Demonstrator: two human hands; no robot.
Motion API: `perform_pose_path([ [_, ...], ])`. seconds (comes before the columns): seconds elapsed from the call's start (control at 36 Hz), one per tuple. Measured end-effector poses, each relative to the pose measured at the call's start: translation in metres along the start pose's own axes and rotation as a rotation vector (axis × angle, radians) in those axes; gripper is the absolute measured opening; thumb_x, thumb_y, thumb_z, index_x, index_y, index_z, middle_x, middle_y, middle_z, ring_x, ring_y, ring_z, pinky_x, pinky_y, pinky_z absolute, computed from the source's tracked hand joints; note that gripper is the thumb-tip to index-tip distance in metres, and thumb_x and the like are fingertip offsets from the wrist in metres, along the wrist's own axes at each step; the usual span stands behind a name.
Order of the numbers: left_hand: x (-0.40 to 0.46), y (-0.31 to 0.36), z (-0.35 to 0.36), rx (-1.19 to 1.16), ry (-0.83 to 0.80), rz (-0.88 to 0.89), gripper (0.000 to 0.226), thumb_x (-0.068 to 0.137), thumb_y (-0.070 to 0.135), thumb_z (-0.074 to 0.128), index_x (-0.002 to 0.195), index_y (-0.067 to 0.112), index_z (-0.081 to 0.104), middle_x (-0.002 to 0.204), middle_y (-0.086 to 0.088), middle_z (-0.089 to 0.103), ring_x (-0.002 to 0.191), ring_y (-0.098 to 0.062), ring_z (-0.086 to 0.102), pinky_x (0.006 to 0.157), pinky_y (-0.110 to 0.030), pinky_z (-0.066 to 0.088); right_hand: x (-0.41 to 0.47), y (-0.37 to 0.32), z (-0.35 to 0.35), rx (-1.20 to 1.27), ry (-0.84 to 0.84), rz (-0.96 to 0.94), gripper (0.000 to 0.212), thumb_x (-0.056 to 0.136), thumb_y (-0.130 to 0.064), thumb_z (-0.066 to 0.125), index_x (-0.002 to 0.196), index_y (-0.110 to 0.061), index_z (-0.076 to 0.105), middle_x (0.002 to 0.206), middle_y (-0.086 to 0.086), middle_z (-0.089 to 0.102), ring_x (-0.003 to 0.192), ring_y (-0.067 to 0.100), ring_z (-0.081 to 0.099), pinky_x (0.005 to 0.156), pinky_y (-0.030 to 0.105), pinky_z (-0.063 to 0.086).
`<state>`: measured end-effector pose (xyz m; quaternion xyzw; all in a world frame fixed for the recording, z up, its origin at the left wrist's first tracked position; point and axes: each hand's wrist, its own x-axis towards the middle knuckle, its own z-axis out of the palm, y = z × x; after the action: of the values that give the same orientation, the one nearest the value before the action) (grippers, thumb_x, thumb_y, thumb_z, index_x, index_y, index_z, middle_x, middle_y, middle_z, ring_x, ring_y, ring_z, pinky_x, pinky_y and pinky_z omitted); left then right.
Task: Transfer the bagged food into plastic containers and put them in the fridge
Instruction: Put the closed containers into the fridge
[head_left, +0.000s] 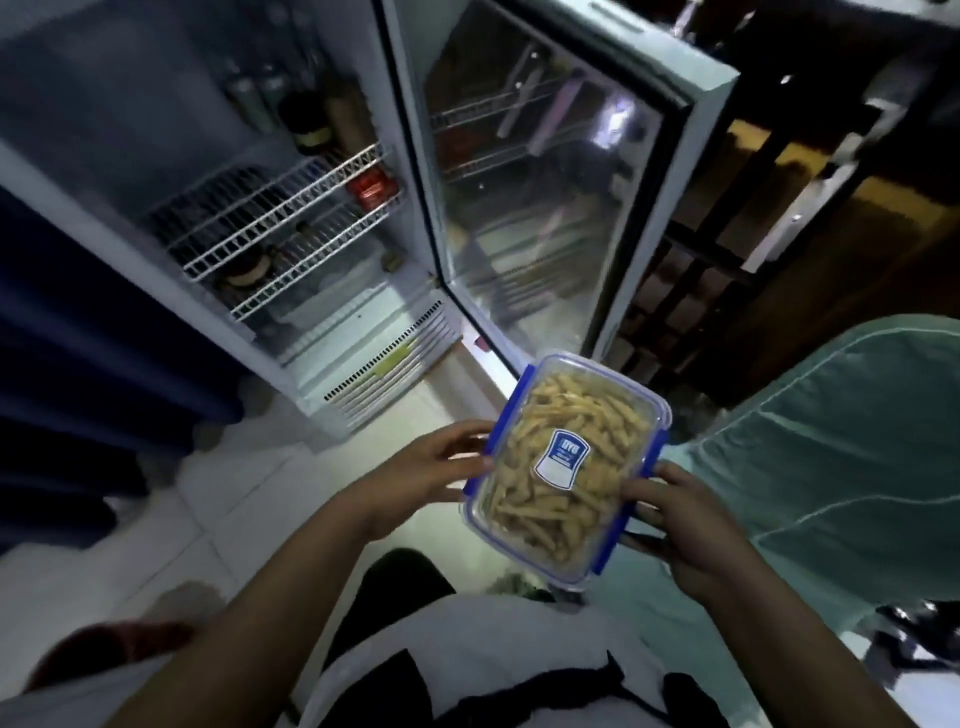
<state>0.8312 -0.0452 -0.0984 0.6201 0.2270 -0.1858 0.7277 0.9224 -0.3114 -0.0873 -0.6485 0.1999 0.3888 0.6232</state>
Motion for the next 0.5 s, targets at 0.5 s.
perform_pose_path([
  [0.5,-0.041,0.0,-0.188,-0.363,0.541,0.032,0.062,0.061,0.031,0.09,0.114,0.014,0.063,0.109,-0.004,0.077,0.096,-0.023,0.076,0.067,-0.028,0.06,0.08,-0.109,0.267,-0.34,-0.41,-0.094,0.021,0.084,-0.001,0.071,0.1,-0.015,0.073,0.081,0.003,0.076,0.063,0.013,0.069,0.05,0.025,0.053],
])
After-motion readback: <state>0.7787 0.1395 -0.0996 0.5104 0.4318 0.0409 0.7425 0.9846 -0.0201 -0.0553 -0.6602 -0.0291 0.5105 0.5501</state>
